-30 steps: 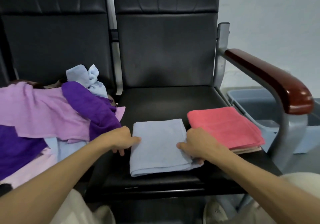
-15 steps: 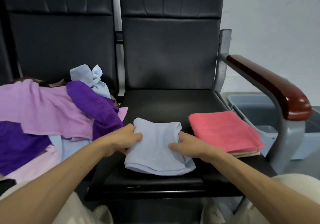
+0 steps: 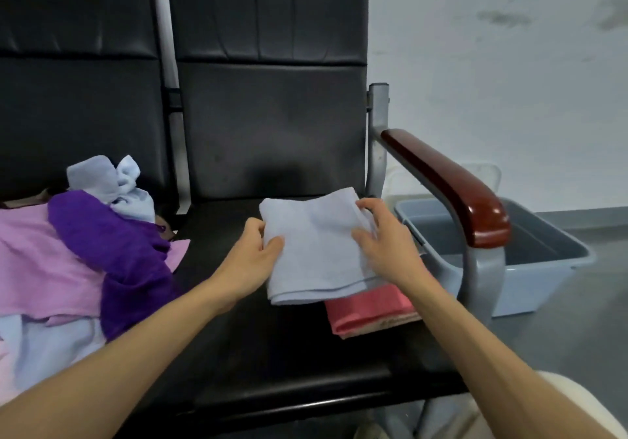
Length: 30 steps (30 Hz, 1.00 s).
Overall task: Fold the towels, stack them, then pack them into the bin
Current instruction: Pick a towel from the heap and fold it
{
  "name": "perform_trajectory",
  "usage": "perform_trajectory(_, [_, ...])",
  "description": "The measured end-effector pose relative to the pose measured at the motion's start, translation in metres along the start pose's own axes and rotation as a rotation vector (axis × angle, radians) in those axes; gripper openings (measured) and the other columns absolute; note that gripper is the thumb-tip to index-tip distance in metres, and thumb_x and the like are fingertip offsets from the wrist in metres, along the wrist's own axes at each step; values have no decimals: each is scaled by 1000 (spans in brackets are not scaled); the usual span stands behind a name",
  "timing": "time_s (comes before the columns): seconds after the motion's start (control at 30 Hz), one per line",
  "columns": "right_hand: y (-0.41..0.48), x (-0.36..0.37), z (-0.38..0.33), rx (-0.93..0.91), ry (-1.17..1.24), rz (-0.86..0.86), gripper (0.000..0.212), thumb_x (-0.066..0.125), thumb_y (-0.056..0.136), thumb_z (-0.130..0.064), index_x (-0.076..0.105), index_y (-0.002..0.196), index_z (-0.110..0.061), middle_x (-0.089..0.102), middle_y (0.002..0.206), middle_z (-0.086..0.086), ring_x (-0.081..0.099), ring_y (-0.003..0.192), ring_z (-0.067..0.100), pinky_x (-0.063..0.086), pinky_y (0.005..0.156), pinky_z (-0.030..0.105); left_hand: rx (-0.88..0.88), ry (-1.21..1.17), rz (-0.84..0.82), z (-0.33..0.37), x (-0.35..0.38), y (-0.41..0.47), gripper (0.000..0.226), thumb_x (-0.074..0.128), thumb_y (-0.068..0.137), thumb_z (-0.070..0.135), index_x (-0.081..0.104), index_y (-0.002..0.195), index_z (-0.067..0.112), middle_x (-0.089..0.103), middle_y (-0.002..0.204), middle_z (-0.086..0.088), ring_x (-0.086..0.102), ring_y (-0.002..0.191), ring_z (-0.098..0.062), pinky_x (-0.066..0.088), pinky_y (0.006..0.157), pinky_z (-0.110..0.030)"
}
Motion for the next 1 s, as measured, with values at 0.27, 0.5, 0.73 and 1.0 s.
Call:
perform_trajectory(0.27, [7,-40,52,116,-313,3,43,51,92,-10,42,132,-22,61,115,10,58,104,31,44,80,38,-58,-27,-91,16,78,22,23,47,96,30,40,110,12,57,101,-2,56,87,-14,48,71,-31])
perform_trajectory(0.5, [-5,-21,57,35,-897,-30,42,49,88,-9,45,130,-12,47,134,10,39,125,31,39,96,41,-76,206,-267,-2,55,26,35,46,96,41,35,116,14,66,91,-3,62,67,-15,48,56,-28])
perform_trajectory(0.73, [10,51,-17,-310,-633,-84,34,57,85,-11,61,119,-10,55,125,7,47,114,30,42,95,39,-119,150,-66,-53,-84,6,13,45,99,21,45,110,13,68,80,-5,62,56,-17,44,49,-26])
perform_trajectory(1.0, [31,192,-134,-273,-261,-445,40,56,92,-36,53,126,-15,63,114,3,57,108,20,46,91,34,-109,150,328,-106,-180,-28,14,47,96,13,55,88,22,67,68,-4,57,52,-13,43,53,-21])
Point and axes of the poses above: each hand's wrist, its own y-axis towards the middle knuckle, its own x-axis out of the palm, z = x × y, the point moved 1 cm from there along y, towards the middle knuckle
